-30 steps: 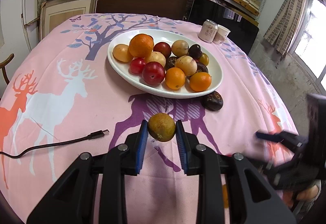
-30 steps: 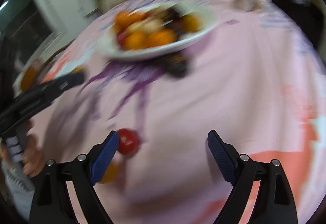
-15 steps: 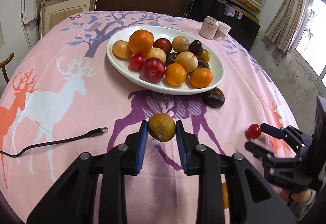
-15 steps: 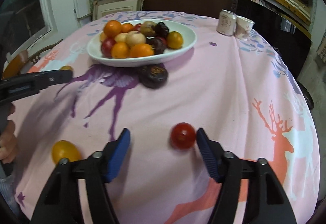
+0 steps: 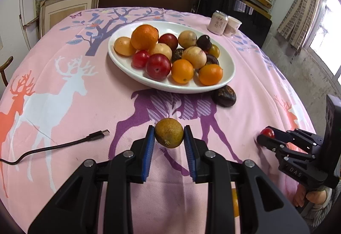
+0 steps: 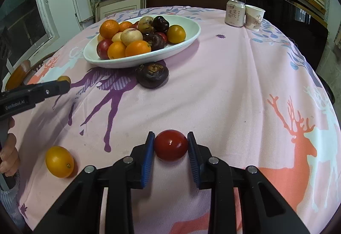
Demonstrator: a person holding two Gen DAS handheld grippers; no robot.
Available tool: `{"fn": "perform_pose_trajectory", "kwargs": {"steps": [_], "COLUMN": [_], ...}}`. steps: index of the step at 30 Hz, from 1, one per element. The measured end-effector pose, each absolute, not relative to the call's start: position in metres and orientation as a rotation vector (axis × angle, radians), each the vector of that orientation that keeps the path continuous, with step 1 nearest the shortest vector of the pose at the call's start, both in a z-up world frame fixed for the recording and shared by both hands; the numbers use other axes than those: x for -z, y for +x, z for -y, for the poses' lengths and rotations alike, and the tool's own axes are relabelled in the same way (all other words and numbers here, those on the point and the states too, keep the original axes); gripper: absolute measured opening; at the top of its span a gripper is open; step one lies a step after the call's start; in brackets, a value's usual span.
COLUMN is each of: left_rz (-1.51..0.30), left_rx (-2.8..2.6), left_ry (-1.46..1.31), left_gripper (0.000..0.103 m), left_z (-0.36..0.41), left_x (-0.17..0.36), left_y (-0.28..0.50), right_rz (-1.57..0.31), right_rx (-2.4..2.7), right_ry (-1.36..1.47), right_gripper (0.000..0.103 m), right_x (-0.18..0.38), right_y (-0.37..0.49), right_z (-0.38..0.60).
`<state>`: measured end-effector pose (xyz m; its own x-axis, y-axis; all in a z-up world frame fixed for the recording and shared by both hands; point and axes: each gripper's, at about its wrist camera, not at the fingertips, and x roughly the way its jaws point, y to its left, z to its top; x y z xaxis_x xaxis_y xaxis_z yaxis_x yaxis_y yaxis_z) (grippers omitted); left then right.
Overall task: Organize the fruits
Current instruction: 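Carry the yellow fruit and tomato to the plate and release both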
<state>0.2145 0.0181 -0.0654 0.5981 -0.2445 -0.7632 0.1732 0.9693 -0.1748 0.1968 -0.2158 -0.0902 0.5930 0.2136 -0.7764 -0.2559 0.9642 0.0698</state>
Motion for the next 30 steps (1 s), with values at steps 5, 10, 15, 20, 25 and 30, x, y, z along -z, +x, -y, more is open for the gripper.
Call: {"fn": "perform_pose_trajectory", "kwargs": {"steps": [5,10,15,20,25,30], "left_rz": [-0.919,-0.873,-0.767,-0.762,-0.818,-0.846], "left_rx": [0.230,0.223,0.189,0.204,0.208,0.202], "left_ry": [-0.072,-0.076,-0.077,-0.121,-0.113,-0.084], "left_gripper": [0.027,0.027,0.027,0.027,0.027,0.051], "left_z": [-0.015,-0.017,-0.020,-0.007,0.006,0.009], "left_x": [0.071,0.046,-0.009,-0.012,0.014,0.034], "left_y": [0.217,0.226,0.261,0.305,0.340,0.349], "right_rz": [-0.887,-0.819,-0.663,-0.637,-0.701,-0.761], "right_rx": [-0.270,-0.288,-0.305,-0.338,-0.317,-0.319], "right_ry": [0.000,0.041,0.107,0.194,0.189,0.233], "right_gripper": [0.031,0.031,0.031,0.031,0.031,0.036], "right_x": [0.086,0.050,-0.018,-0.029,0.003,0.036], "right_y": [0.197,0.205,0.237,0.288,0.327,0.344], "right_z": [0.224,0.224,0.217,0.199,0.186,0.191]}}
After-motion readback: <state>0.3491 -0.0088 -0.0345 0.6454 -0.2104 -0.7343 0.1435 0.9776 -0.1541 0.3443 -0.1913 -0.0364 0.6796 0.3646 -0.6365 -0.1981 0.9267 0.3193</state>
